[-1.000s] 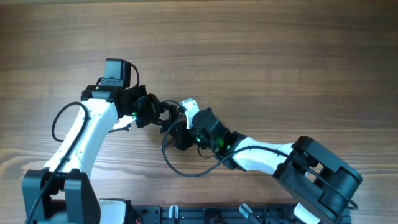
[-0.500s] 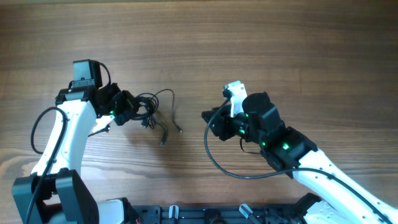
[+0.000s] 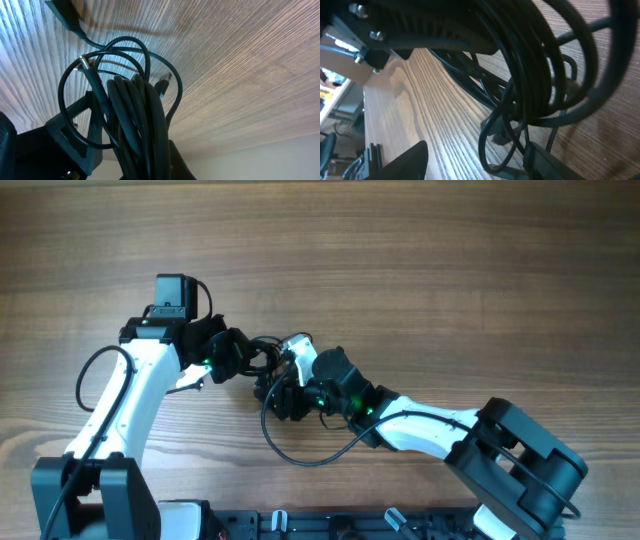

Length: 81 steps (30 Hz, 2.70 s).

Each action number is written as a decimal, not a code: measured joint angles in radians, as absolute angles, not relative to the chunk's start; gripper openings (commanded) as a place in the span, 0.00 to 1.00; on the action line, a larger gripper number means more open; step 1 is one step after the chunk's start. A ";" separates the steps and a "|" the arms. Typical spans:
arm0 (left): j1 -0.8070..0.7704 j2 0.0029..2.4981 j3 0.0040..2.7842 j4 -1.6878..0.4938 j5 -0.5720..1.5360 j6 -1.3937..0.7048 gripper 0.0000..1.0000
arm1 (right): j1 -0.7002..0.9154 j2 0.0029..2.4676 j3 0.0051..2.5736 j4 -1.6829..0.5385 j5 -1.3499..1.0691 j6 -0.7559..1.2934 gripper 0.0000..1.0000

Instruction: Untangle cables

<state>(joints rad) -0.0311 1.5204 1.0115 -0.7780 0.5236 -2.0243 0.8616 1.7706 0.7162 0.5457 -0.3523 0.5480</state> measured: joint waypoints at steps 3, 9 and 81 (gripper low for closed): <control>-0.035 1.520 1.011 -0.778 0.535 -2.024 0.04 | 0.862 1.771 0.716 0.559 -0.347 0.564 0.63; -0.035 1.520 1.011 -0.778 0.548 -2.024 0.04 | 0.854 1.771 0.716 0.559 -0.331 0.580 0.59; -0.266 1.525 1.021 -0.565 0.956 -0.309 0.04 | 0.121 1.266 0.721 -0.209 -0.693 0.202 1.00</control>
